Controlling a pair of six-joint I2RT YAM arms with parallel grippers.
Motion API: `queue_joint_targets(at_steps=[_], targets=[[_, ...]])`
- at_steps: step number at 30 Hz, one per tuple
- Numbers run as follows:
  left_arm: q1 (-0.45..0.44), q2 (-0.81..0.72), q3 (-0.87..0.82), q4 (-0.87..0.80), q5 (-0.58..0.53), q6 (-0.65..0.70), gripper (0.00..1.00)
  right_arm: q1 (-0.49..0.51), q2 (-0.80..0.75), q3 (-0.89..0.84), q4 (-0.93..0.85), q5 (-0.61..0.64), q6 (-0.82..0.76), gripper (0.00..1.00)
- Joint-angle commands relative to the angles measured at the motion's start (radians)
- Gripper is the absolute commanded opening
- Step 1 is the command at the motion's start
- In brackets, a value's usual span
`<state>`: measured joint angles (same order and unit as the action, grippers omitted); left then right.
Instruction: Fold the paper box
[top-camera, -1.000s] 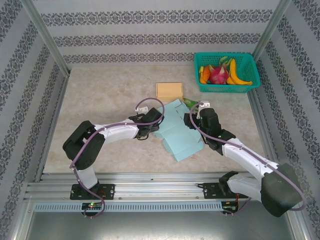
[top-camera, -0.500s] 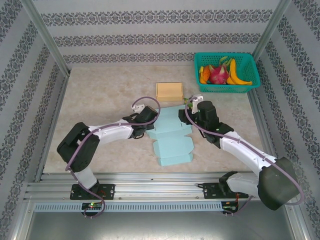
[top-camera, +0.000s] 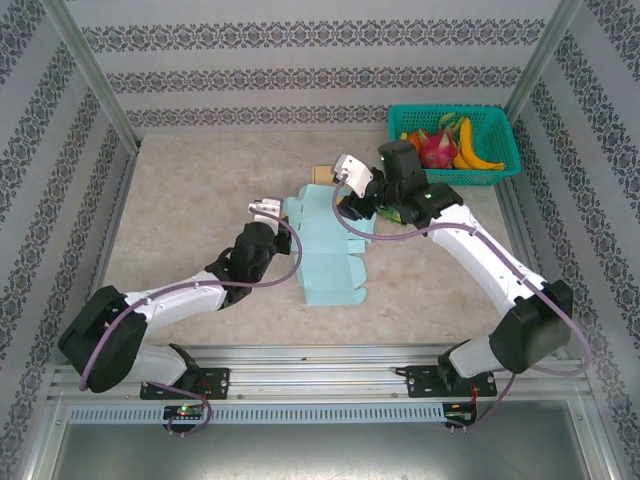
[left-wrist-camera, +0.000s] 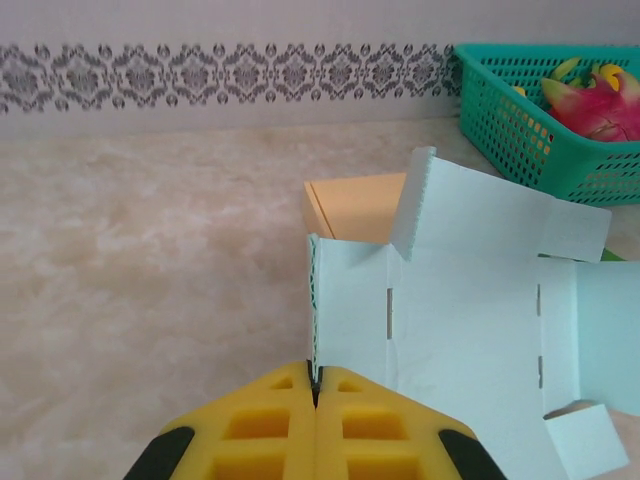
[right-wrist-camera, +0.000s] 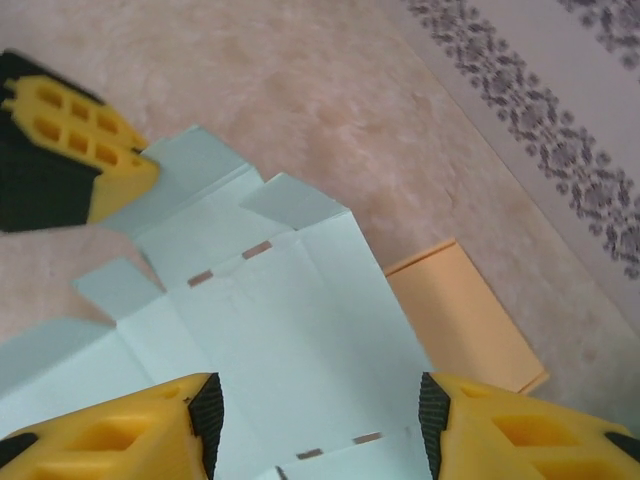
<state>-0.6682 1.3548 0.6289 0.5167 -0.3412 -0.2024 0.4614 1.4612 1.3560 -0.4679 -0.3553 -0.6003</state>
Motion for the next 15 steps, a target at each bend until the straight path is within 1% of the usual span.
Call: queue_joint_targets(at_steps=[1, 4, 6, 8, 11, 15], targets=[[0.012, -0.028, -0.050, 0.258, 0.044, 0.137, 0.00, -0.027, 0.058, 0.078, -0.173, -0.097, -0.283, 0.56], [0.014, -0.028, -0.104, 0.364, 0.070, 0.156, 0.00, -0.067, 0.147, 0.201, -0.273, -0.119, -0.330, 0.55], [0.015, -0.028, -0.129, 0.413, 0.093, 0.173, 0.00, -0.088, 0.210, 0.270, -0.345, -0.129, -0.389, 0.55], [0.016, -0.028, -0.144, 0.438, 0.117, 0.182, 0.00, -0.107, 0.261, 0.320, -0.392, -0.141, -0.432, 0.55], [0.016, -0.019, -0.157, 0.462, 0.143, 0.182, 0.00, -0.139, 0.321, 0.384, -0.465, -0.190, -0.494, 0.55], [0.016, -0.020, -0.162, 0.468, 0.151, 0.184, 0.00, -0.173, 0.390, 0.442, -0.526, -0.162, -0.536, 0.54]])
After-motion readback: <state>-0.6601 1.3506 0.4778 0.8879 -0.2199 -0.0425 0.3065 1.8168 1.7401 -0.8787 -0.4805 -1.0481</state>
